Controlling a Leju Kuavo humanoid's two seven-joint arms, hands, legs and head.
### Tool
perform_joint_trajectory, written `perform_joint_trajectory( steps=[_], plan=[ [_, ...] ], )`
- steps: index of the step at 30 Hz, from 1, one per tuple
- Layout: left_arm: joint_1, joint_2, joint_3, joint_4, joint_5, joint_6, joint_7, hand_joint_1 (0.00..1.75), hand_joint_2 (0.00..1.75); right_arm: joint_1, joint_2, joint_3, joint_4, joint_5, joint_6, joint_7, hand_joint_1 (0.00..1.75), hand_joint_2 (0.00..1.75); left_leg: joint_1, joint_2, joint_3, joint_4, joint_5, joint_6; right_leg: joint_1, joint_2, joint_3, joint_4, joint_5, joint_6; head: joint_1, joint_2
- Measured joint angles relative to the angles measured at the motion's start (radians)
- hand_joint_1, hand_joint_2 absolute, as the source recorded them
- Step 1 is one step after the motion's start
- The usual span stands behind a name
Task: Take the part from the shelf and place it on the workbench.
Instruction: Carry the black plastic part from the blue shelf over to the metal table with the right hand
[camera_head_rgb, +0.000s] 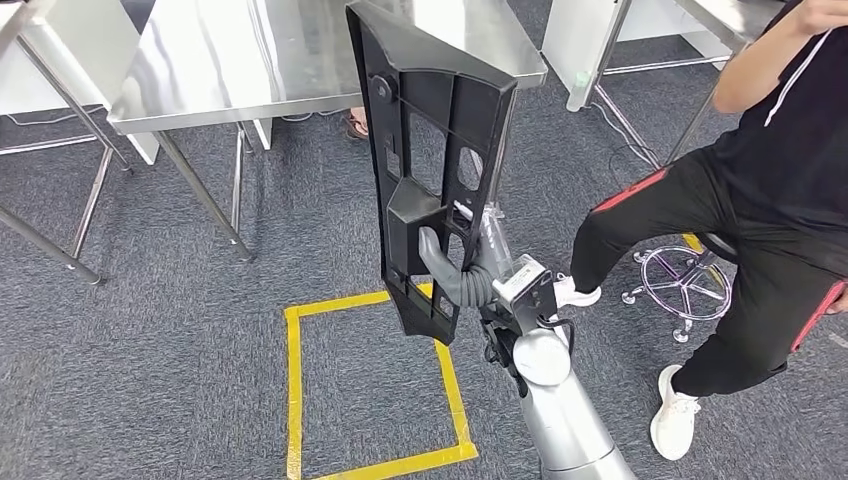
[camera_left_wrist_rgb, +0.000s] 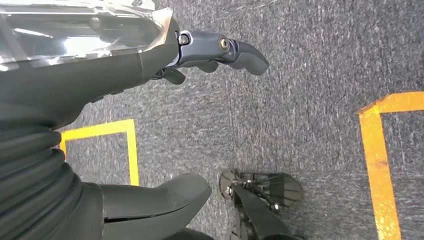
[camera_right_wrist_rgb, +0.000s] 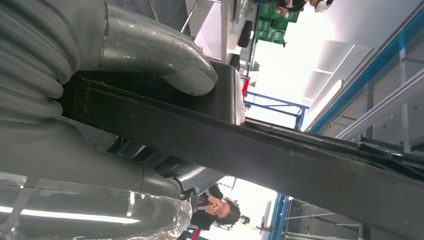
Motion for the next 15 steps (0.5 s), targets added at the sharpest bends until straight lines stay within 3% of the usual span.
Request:
perform_joint_trajectory(
  steps=[2, 4, 5, 6, 7, 8, 10, 12, 15],
  plan=[
    [-0.001, 0.000, 0.000, 0.000, -0.001, 0.000, 0.000, 0.00, 1.75, -0.001, 0.002, 0.000, 0.000, 0.000, 0.000, 0.000, 1.75, 1.75, 0.005, 0.004, -0.034, 0.069, -0.034, -0.014, -0.007, 0.000, 0.012, -0.003, -0.008, -0.015, -0.002, 0.000],
    [0.000, -0.001, 0.000, 0.000, -0.002, 0.000, 0.000, 0.00, 1.75, 0.000, 0.003, 0.000, 0.001, 0.000, 0.000, 0.000, 1.75, 1.75, 0.011, 0.007, -0.108, 0.203, -0.082, -0.025, -0.006, -0.001, 0.022, -0.003, -0.017, -0.025, -0.004, 0.000],
    [0.001, -0.001, 0.000, 0.000, -0.002, 0.000, 0.000, 0.00, 1.75, 0.000, 0.004, 0.000, 0.002, 0.000, 0.000, 0.000, 1.75, 1.75, 0.014, 0.008, -0.146, 0.258, -0.094, -0.029, -0.006, -0.001, 0.026, -0.003, -0.021, -0.027, -0.004, 0.000],
    [0.002, -0.001, 0.000, 0.000, -0.002, 0.001, 0.000, 0.00, 1.75, 0.001, 0.004, 0.000, 0.003, 0.000, 0.000, 0.000, 1.75, 1.75, 0.015, 0.009, -0.169, 0.281, -0.087, -0.030, -0.006, -0.001, 0.031, -0.003, -0.026, -0.027, -0.004, 0.000],
    [0.002, -0.001, 0.000, 0.000, -0.002, 0.001, 0.001, 0.00, 1.75, 0.001, 0.004, 0.000, 0.004, 0.000, 0.000, 0.000, 1.75, 1.75, 0.017, 0.009, -0.173, 0.265, -0.060, -0.030, -0.007, 0.000, 0.037, -0.003, -0.031, -0.025, -0.004, 0.000],
    [0.002, 0.000, 0.000, 0.000, -0.002, 0.001, 0.001, 0.00, 1.75, 0.001, 0.004, 0.000, 0.005, 0.000, 0.000, 0.000, 1.75, 1.75, 0.018, 0.009, -0.156, 0.211, -0.017, -0.027, -0.007, 0.002, 0.046, -0.003, -0.037, -0.022, -0.004, 0.000],
    [0.001, 0.001, 0.000, 0.000, -0.002, 0.001, 0.001, 0.00, 1.75, 0.000, 0.004, 0.000, 0.005, 0.000, 0.000, 0.000, 1.75, 1.75, 0.016, 0.010, -0.098, 0.075, 0.051, -0.018, -0.005, 0.003, 0.060, -0.005, -0.048, -0.014, -0.003, 0.000],
    [-0.001, 0.001, 0.000, 0.000, -0.003, 0.001, 0.001, 0.00, 1.75, -0.001, 0.004, 0.000, 0.005, 0.000, 0.000, -0.001, 1.75, 1.75, 0.009, 0.011, -0.063, 0.008, 0.060, -0.005, -0.002, 0.003, 0.068, -0.011, -0.053, -0.002, -0.003, 0.000],
    [0.000, 0.000, 0.000, 0.000, -0.003, 0.001, 0.001, 0.00, 1.75, -0.001, 0.004, 0.000, 0.005, 0.001, -0.001, -0.001, 1.75, 1.75, 0.003, 0.007, -0.042, -0.012, 0.052, 0.017, 0.004, 0.001, 0.078, -0.004, -0.050, 0.018, -0.003, 0.000]
  ],
)
